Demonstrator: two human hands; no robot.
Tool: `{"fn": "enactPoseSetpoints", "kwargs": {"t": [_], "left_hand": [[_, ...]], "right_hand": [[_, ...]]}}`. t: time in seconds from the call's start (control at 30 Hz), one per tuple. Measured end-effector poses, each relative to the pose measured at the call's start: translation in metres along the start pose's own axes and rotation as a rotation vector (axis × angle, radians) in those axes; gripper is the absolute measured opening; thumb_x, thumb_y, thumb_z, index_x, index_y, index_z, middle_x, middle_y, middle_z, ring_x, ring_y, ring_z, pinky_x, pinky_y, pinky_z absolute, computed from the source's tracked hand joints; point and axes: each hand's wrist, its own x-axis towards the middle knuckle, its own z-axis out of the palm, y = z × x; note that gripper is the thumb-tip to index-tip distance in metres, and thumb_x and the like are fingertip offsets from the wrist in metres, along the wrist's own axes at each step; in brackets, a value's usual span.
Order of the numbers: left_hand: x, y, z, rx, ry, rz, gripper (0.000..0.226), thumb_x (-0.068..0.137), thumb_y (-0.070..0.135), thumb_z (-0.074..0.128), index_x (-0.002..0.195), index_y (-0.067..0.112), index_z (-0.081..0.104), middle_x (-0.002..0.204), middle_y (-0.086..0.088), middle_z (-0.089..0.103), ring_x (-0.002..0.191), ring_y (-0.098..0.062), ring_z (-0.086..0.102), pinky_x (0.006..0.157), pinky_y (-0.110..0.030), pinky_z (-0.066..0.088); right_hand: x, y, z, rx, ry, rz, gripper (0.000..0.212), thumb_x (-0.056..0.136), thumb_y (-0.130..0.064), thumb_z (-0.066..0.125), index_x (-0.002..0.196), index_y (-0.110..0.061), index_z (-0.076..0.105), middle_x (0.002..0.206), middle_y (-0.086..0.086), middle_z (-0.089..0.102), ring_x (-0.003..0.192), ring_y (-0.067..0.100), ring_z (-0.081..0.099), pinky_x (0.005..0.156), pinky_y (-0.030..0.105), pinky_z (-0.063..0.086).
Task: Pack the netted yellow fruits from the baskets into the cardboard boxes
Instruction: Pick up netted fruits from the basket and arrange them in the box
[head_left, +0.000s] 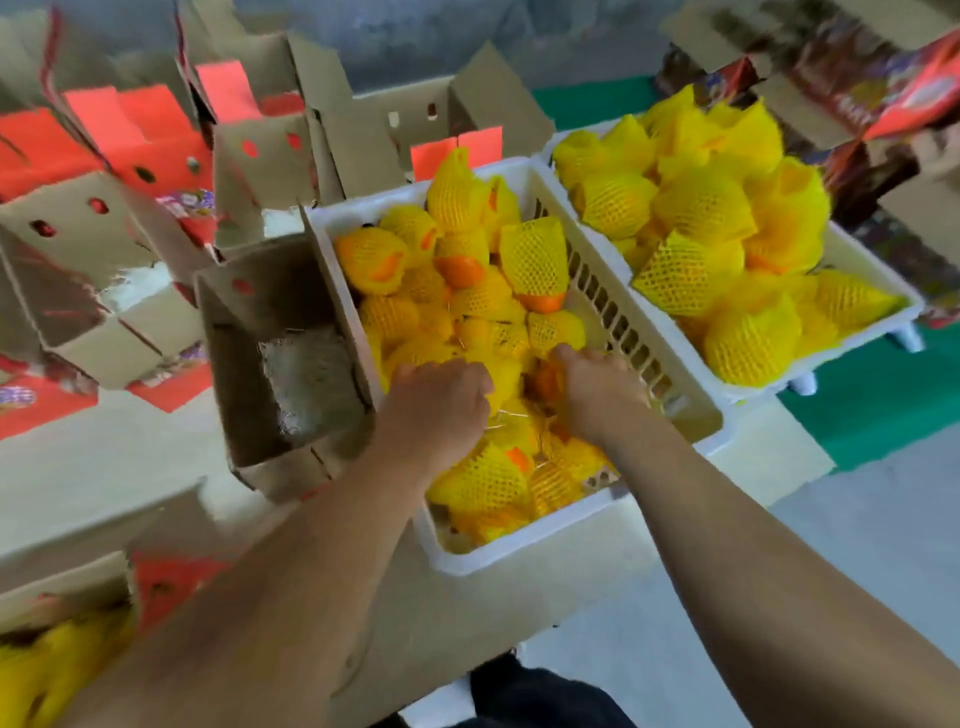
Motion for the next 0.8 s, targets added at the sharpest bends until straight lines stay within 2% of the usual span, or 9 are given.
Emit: {"fn": "enactPoseSetpoints", "kwargs": {"t": [0.1, 0.23, 0.37, 0.43, 0.47, 0.53, 0.6, 0.67, 0.8], "left_hand": [[0.005, -0.001, -0.001, -0.117, 0.144, -0.04, 0.018, 0.098, 0.03, 0.056, 0.108, 0.028, 0.07, 0.111, 0.005, 0.073, 0.101, -0.025, 0.069, 0.085, -0.043, 0.054], [-0.002, -0.002, -0.001, -0.206, 0.214, -0.057, 0.012, 0.094, 0.027, 0.062, 0.102, 0.029, 0.071, 0.101, 0.009, 0.072, 0.085, -0.018, 0.068, 0.068, -0.036, 0.054], [0.002, 0.001, -0.001, -0.208, 0.201, -0.099, 0.012, 0.094, 0.03, 0.062, 0.102, 0.03, 0.07, 0.097, 0.009, 0.07, 0.082, -0.019, 0.066, 0.065, -0.037, 0.054], [0.002, 0.002, 0.001, -0.21, 0.164, -0.141, 0.021, 0.094, 0.045, 0.056, 0.106, 0.032, 0.068, 0.098, 0.013, 0.069, 0.083, -0.015, 0.067, 0.066, -0.036, 0.055], [0.002, 0.003, 0.001, -0.231, 0.139, -0.183, 0.032, 0.094, 0.057, 0.052, 0.11, 0.033, 0.066, 0.099, 0.016, 0.07, 0.085, -0.01, 0.067, 0.069, -0.035, 0.056], [0.002, 0.005, -0.003, -0.306, 0.113, -0.292, 0.062, 0.087, 0.082, 0.042, 0.123, 0.036, 0.063, 0.104, 0.021, 0.069, 0.094, -0.002, 0.067, 0.08, -0.034, 0.056], [0.003, 0.005, -0.008, -0.404, 0.105, -0.355, 0.084, 0.074, 0.097, 0.039, 0.137, 0.044, 0.053, 0.118, 0.023, 0.068, 0.108, 0.001, 0.065, 0.091, -0.036, 0.055], [0.003, 0.006, -0.012, -0.478, 0.107, -0.346, 0.088, 0.07, 0.098, 0.047, 0.145, 0.05, 0.041, 0.13, 0.025, 0.063, 0.119, -0.001, 0.061, 0.098, -0.038, 0.053], [0.001, 0.005, -0.015, -0.605, 0.177, -0.346, 0.078, 0.071, 0.086, 0.062, 0.135, 0.046, 0.046, 0.121, 0.021, 0.066, 0.112, -0.007, 0.065, 0.093, -0.044, 0.056]], "right_hand": [[0.04, 0.013, 0.001, -0.35, -0.153, -0.004, 0.062, 0.099, -0.05, 0.051, 0.153, -0.024, 0.035, 0.161, 0.009, 0.03, 0.15, 0.034, 0.019, 0.116, 0.049, 0.023], [0.055, 0.014, 0.015, -0.449, -0.164, -0.013, 0.065, 0.099, -0.043, 0.054, 0.155, -0.023, 0.028, 0.161, 0.008, 0.029, 0.149, 0.036, 0.018, 0.119, 0.047, 0.02], [0.055, 0.023, 0.011, -0.009, 0.031, -0.106, 0.09, 0.076, -0.041, 0.08, 0.146, -0.025, 0.027, 0.149, 0.007, 0.037, 0.137, 0.037, 0.039, 0.104, 0.054, 0.038], [0.052, 0.021, 0.009, 0.442, 0.113, -0.315, 0.093, 0.07, -0.032, 0.083, 0.143, -0.028, 0.025, 0.131, 0.002, 0.047, 0.111, 0.019, 0.058, 0.079, 0.039, 0.046], [0.048, 0.016, 0.009, 0.638, 0.102, -0.431, 0.095, 0.07, -0.024, 0.082, 0.145, -0.028, 0.024, 0.126, 0.0, 0.048, 0.101, 0.011, 0.06, 0.072, 0.032, 0.046], [0.045, 0.003, 0.011, 0.808, 0.119, -0.612, 0.099, 0.073, -0.013, 0.083, 0.15, -0.02, 0.021, 0.138, 0.003, 0.041, 0.118, 0.012, 0.054, 0.084, 0.017, 0.046], [0.044, -0.006, 0.012, 0.862, 0.172, -0.729, 0.098, 0.076, -0.013, 0.084, 0.151, -0.012, 0.021, 0.146, 0.006, 0.035, 0.134, 0.021, 0.047, 0.101, 0.024, 0.045], [0.042, -0.008, 0.011, 0.96, 0.163, -0.791, 0.094, 0.079, -0.013, 0.084, 0.151, -0.012, 0.023, 0.146, 0.0, 0.036, 0.134, 0.023, 0.048, 0.101, 0.033, 0.049], [0.032, -0.011, 0.01, 0.934, 0.131, -0.918, 0.099, 0.079, -0.016, 0.083, 0.156, -0.019, 0.02, 0.152, 0.001, 0.034, 0.139, 0.025, 0.046, 0.101, 0.051, 0.05]]}}
